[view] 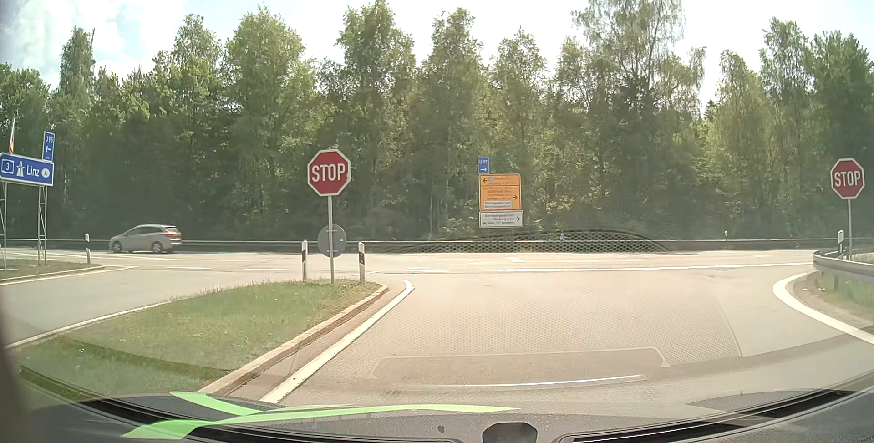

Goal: Follow the waypoints while adhering to traffic rules and regulations

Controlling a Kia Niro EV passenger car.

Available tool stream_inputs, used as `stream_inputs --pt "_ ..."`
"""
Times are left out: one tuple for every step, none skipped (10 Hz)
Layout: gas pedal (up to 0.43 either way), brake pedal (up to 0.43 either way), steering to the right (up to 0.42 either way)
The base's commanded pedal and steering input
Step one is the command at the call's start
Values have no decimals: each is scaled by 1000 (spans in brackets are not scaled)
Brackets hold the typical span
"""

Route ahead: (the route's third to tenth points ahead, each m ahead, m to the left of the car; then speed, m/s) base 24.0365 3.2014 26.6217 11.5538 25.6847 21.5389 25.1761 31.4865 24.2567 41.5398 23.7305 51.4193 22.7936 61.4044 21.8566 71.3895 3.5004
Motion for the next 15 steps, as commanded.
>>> stream_inputs --pt "0 0 15" --pt "0 0 15" --pt "0 0 15" --pt "0 0 15" --pt "0 0 15" --pt "0 0 15" --pt "0 0 15" --pt "0 12 15" --pt "0 12 14" --pt "0 12 14" --pt "0 6 13" --pt "0 6 13" --pt "0 6 12" --pt "0 12 12" --pt "0 30 12"
